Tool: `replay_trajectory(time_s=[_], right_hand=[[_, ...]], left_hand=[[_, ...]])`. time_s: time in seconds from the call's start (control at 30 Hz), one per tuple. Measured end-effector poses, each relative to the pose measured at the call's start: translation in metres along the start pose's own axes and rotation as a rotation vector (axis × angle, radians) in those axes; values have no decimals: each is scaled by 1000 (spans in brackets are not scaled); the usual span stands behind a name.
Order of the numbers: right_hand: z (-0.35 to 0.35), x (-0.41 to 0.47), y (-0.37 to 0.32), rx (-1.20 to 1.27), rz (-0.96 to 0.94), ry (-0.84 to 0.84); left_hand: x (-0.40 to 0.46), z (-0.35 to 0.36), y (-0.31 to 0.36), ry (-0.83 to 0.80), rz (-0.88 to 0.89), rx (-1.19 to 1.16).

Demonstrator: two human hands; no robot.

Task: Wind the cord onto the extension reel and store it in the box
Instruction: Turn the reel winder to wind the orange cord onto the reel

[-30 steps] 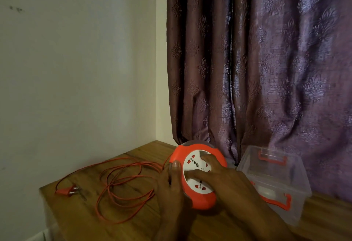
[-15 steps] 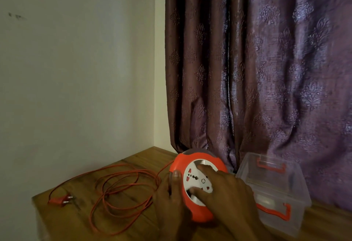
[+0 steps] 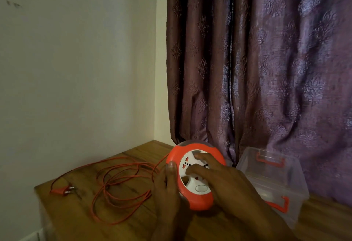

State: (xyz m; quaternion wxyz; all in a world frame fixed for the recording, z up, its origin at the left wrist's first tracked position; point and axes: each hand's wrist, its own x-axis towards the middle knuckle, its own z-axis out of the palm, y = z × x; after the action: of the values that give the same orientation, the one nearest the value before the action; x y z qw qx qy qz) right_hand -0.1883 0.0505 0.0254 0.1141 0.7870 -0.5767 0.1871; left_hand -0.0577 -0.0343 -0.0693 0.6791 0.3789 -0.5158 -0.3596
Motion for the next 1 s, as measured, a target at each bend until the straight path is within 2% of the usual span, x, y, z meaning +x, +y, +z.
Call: replay_trajectory(time_s=[0.13,0.17,0.33,0.37,0.47,0.57,0.63,0.7,0.73,0.8,0.87,1.0], right_hand=[[2,-1,3,-7,-32,-76],[3,-2,3,-16,-31,-88],[6,-3,5,-44,-38,-111],[5,-3,5,-50,-34,-108],[4,-5,5,-59,-7,-102],[2,-6,6,-54,31,-51],[3,-5,7,-68,61,-10],[5,-3,6,-58,109,36],[7,-2,5,-55,137,66],[12,0,2,-82,188,130],[17,1,-2,-109,232,163],[22,1,-9,-94,331,228]], left_hand=[[-3,4,5,77,-14,-55],[-3,3,6,71,28,-29],[-8,-3,25,-52,-37,44],[-8,-2,27,-76,4,53],[-14,6,30,-5,-34,-242],[-16,7,27,-20,-51,-272],[-14,0,24,-84,34,-8],[-15,-4,22,-229,130,281],[-14,-4,23,-257,103,241],[-15,0,26,-111,89,-4],[-14,5,29,45,113,-90],[-15,6,26,43,65,-121]])
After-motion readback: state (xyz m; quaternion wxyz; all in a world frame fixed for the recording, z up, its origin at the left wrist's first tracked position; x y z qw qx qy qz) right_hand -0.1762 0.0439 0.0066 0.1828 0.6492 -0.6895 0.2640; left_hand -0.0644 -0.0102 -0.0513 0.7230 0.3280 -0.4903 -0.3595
